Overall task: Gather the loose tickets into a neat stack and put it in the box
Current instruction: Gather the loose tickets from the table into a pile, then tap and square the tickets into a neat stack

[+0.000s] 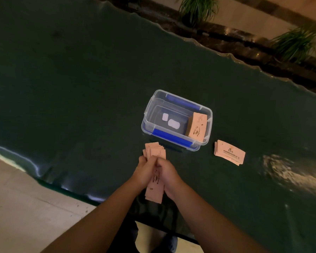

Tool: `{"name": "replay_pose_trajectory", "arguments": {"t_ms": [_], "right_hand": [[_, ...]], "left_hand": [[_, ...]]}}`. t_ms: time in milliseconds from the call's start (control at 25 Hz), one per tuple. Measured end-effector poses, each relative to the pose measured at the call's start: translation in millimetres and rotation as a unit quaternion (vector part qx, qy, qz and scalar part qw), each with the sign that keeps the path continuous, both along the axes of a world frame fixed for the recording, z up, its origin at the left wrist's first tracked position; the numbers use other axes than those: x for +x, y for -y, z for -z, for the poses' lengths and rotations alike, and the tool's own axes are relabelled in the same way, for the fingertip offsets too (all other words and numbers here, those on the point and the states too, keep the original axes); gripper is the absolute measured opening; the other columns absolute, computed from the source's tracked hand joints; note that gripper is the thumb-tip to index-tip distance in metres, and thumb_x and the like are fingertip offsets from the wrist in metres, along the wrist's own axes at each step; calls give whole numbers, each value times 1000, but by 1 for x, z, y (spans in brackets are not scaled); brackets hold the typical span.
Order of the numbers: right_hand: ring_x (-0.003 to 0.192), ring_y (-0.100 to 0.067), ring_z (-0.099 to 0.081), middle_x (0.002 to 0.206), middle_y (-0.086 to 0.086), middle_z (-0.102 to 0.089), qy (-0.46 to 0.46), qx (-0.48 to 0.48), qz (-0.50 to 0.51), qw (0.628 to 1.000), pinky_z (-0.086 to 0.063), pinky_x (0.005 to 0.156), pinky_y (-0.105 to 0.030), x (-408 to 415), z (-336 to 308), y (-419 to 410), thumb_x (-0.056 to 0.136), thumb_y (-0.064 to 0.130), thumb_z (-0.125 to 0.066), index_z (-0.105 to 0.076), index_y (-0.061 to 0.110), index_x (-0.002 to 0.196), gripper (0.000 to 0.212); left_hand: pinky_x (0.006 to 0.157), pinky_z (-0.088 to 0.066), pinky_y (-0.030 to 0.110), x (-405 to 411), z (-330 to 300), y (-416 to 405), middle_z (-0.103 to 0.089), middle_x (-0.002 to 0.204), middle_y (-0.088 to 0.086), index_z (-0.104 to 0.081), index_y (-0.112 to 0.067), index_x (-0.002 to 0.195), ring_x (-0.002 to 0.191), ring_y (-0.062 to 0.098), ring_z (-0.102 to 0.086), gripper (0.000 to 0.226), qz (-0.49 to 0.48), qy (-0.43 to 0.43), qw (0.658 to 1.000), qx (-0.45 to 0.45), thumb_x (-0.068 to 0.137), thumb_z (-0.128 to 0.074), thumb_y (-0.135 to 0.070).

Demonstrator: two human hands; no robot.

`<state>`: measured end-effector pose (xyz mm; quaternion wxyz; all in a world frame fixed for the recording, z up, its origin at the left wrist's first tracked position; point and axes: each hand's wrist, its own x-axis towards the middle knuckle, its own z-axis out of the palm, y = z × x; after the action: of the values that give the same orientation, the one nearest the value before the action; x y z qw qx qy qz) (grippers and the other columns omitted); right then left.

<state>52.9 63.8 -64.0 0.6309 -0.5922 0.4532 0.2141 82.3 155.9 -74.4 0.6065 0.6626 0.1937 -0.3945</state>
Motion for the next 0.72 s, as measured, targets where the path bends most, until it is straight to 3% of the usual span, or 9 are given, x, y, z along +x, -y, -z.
{"name": "replay_pose_trajectory", "arguments": {"t_ms": [200, 320, 440, 600, 720], "right_hand": [[110, -32, -74, 128, -16, -71, 56, 7, -9, 998, -59, 98, -53, 21, -19, -4, 101, 23, -50, -53, 20, 140, 40], [104, -27, -79, 119, -8, -79, 106, 14, -45, 993, -62, 96, -52, 37, -38, 1, 97, 29, -62, -54, 28, 139, 44], [96, -19, -82, 108, 3, -83, 165, 4, -32, 986, -66, 81, -42, 44, -55, 15, 83, 36, -74, -61, 37, 134, 53], [107, -28, -79, 119, -8, -81, 226, 56, 90, 968, -63, 92, -50, 37, -65, 45, 84, 42, -76, -67, 31, 132, 51], [117, -35, -75, 128, -17, -77, 282, 161, 249, 912, -60, 92, -49, 19, -70, 68, 98, 43, -63, -65, 23, 137, 44]], "left_hand": [[97, -57, 59, 27, -6, -16, -72, 117, 16, -53, -18, 127, 103, 34, -74, 50, -51, 9, 996, -72, 81, -66, -34], [78, -63, 48, 50, -18, -20, -78, 107, 17, -62, -18, 125, 91, 33, -79, 37, -87, 21, 990, -104, 89, -65, -25], [64, -62, 40, 69, -35, -14, -80, 98, 20, -67, -9, 124, 82, 32, -79, 51, -90, 35, 983, -154, 76, -62, -27], [75, -60, 46, 81, -50, 9, -79, 105, 16, -62, -10, 131, 95, 33, -78, 43, -80, 45, 973, -213, 90, -60, -22], [82, -59, 48, 79, -58, 35, -76, 113, 14, -57, -15, 135, 110, 33, -73, 39, -100, 37, 963, -249, 97, -59, -14]]}}
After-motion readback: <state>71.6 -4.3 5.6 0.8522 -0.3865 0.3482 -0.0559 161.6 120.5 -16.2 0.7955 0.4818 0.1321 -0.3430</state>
